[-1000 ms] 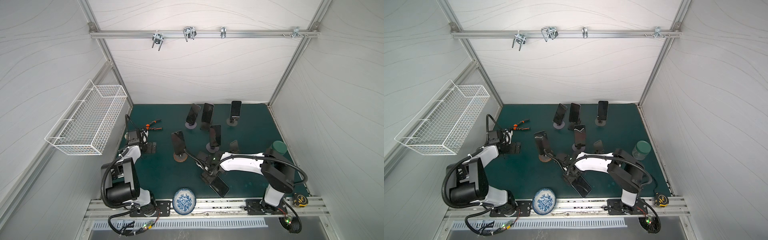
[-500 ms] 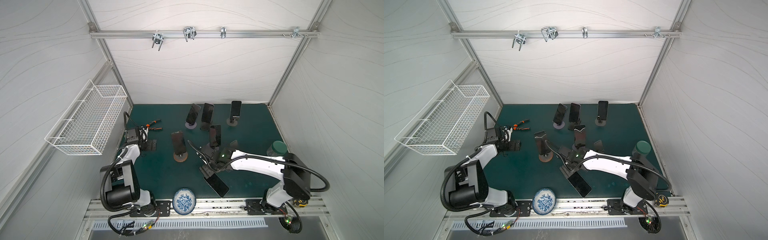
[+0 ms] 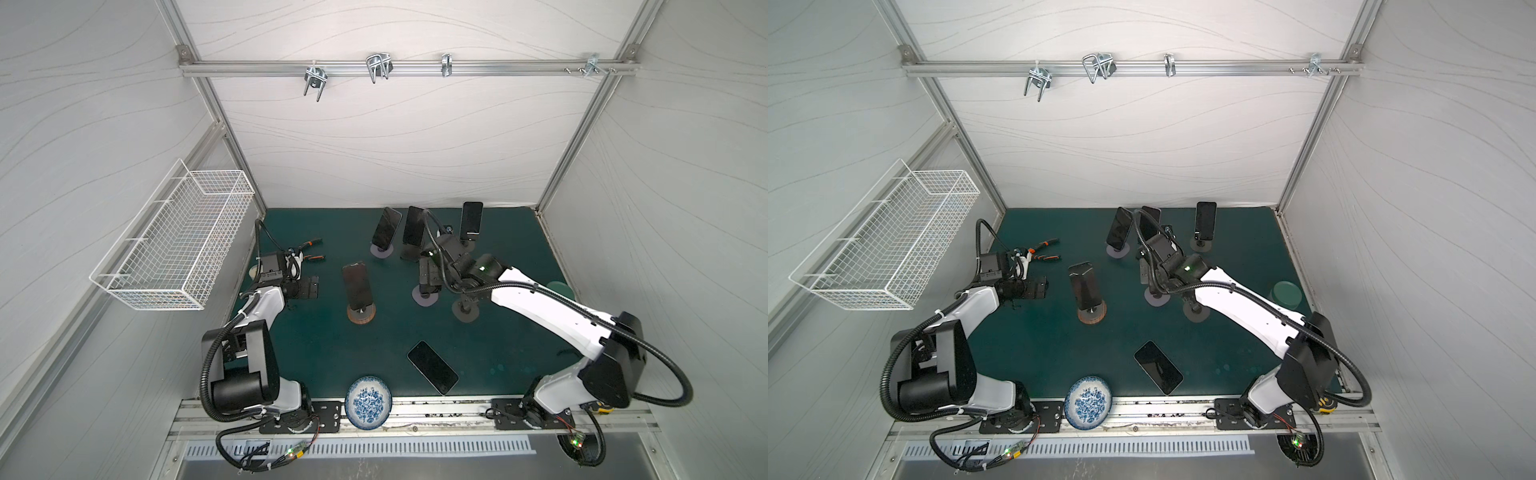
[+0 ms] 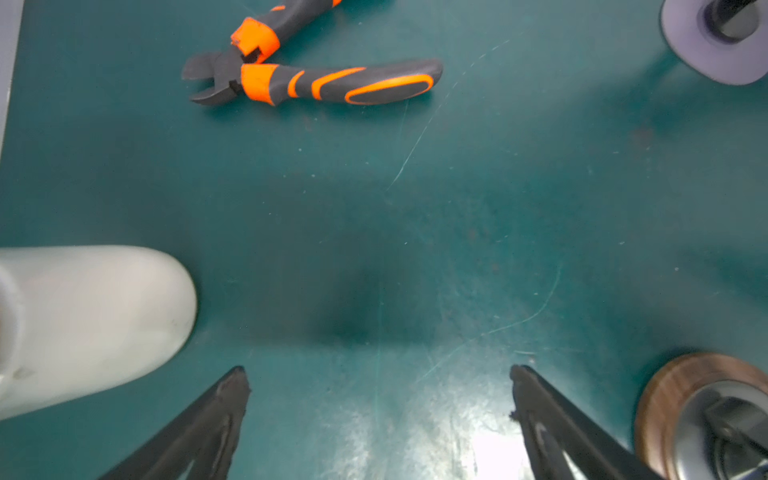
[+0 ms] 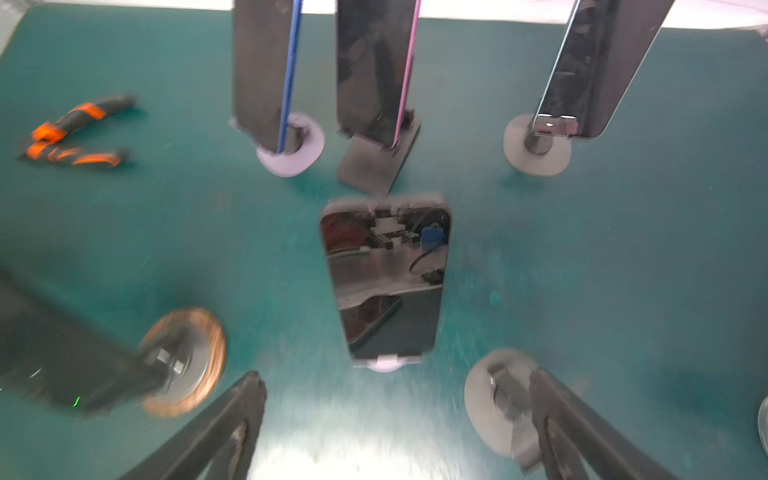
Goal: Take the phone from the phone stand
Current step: 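Move the right gripper to the dark phone on a grey stand, grasp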
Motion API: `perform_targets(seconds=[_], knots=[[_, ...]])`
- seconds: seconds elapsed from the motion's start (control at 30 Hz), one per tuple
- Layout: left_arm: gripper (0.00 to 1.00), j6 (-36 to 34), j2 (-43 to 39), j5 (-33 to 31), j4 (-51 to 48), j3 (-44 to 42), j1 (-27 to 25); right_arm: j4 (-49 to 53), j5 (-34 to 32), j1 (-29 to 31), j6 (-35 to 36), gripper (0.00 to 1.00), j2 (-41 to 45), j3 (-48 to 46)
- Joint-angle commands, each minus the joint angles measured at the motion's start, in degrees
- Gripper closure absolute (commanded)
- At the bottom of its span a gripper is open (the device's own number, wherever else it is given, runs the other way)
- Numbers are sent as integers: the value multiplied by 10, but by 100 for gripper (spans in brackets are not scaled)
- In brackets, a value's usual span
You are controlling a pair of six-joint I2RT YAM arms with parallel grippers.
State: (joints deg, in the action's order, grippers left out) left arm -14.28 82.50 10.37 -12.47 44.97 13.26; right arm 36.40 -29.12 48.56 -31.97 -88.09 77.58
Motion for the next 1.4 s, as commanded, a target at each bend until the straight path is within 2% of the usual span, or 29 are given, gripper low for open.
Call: perform_targets(seconds=[0.0,0.4,0.6,0.73,0.83,1.03,1.13,1.27,1.37], knots=[[0,9,-6,11,18,22,-6,6,6,-17,4,1,-42,31],[0,6,-7,13,5,24,-6,-34,93,-81,84,1,-123,75],[0,6,-7,11,1,24,-7,-25,135,-86,95,1,-164,107],[0,6,-2,11,-3,28,-6,-1,131,-83,64,1,-174,124],[0,6,-7,11,-3,24,-6,6,112,-77,6,1,-168,118],[0,7,-3,11,-5,28,-6,45,3,-37,-103,1,-188,143],[0,5,-7,11,-4,24,-6,63,-30,-30,-155,6,-199,155],[0,6,-4,11,-7,26,-6,85,-61,-27,-197,10,-214,170],[0,4,-7,12,-6,25,-6,84,-69,-26,-203,12,-226,175]])
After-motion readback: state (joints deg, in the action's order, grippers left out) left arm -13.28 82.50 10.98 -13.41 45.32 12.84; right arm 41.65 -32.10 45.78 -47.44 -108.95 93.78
